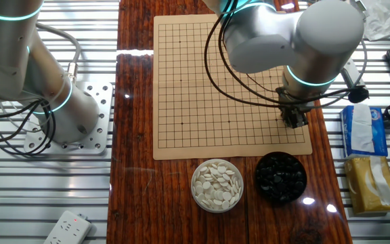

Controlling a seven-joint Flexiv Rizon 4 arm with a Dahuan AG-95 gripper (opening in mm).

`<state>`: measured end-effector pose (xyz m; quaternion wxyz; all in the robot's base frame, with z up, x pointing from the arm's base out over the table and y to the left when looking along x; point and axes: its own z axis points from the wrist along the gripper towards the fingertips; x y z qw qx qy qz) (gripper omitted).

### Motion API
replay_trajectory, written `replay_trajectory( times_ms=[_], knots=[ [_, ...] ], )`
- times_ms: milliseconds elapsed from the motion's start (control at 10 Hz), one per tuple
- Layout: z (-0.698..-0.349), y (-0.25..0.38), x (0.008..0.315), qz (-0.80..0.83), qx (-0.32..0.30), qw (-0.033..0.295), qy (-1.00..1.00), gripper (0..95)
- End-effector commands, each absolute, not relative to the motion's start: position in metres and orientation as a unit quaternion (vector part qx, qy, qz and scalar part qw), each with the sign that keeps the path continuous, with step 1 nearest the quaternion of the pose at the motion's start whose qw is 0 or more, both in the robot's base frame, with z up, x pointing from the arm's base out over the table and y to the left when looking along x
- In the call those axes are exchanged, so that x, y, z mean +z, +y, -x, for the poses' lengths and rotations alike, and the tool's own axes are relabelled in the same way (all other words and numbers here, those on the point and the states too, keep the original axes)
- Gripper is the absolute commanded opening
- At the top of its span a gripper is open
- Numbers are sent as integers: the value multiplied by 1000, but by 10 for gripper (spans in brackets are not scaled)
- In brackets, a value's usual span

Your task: Play the first move as black on the 3-4 point in the upper right corner of the Go board

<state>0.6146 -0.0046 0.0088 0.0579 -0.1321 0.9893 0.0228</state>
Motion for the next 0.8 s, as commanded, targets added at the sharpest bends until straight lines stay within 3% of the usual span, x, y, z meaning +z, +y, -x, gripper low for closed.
replay_trajectory(
  times_ms=[100,800],
  knots=[
    [-615,-5,8,132,21,58,989,190],
    [-614,-3,9,140,14,56,988,190]
  ],
)
